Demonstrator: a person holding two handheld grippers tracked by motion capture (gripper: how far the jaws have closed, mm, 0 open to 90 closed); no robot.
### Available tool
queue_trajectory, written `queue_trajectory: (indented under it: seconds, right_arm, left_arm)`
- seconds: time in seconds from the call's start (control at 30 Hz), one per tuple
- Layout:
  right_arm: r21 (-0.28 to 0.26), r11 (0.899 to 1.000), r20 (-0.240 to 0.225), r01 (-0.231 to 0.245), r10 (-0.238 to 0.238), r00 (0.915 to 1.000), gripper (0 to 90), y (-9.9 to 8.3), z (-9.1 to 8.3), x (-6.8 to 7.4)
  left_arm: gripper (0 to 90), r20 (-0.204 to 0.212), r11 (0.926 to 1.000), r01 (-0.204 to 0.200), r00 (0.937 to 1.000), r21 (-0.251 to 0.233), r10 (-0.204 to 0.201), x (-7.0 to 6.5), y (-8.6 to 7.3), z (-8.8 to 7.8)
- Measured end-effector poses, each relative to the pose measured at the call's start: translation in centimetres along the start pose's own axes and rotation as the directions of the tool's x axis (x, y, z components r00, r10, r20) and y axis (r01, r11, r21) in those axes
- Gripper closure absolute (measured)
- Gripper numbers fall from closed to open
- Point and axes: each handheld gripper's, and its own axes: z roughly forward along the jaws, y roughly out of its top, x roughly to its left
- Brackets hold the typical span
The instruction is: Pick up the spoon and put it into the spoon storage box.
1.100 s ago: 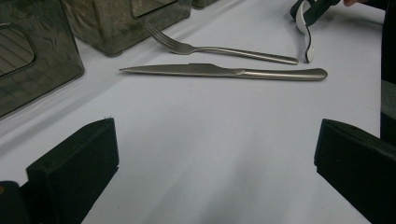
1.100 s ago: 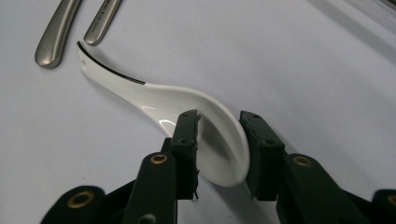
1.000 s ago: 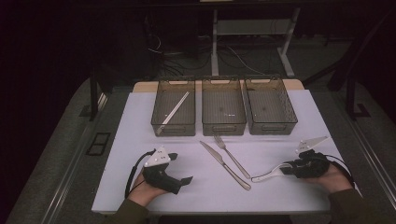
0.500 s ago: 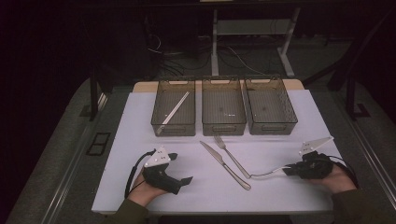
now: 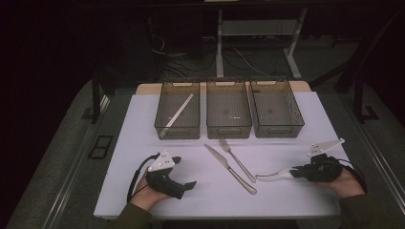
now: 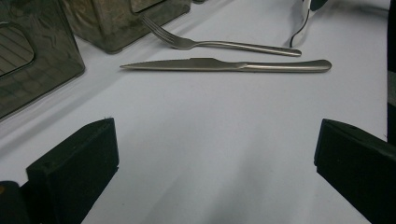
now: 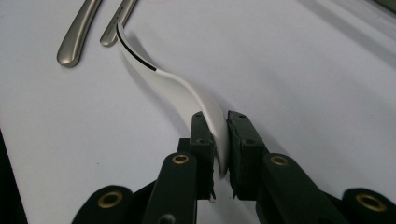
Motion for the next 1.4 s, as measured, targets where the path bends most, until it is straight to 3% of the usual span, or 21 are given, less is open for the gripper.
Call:
queue_trajectory:
  seconds: [0.53, 0.93, 1.4]
  right_arm:
    - [-0.132, 0.989, 0.025, -0.061, 0.065, 0.9976, 82.0, 0.3, -1.4, -0.2]
    - [-0.251, 0.963, 0.025, -0.098, 0.108, 0.9938, 82.3, 1.5, -2.2, -0.5]
    - [-0.347, 0.931, 0.018, -0.112, 0.126, 0.9919, 82.5, 4.6, -2.1, -0.7]
  left_arm:
    - [0.0, 0.013, 1.0000, 0.000, 0.9999, 0.007, 0.000, -0.1, -0.1, 0.2]
    - [0.0, 0.013, 0.9998, -0.013, 0.9998, 0.013, 0.013, 0.2, -0.2, 0.3]
    - [0.0, 0.024, 0.9997, -0.022, 0.9995, 0.010, 0.021, 0.1, -0.2, 0.3]
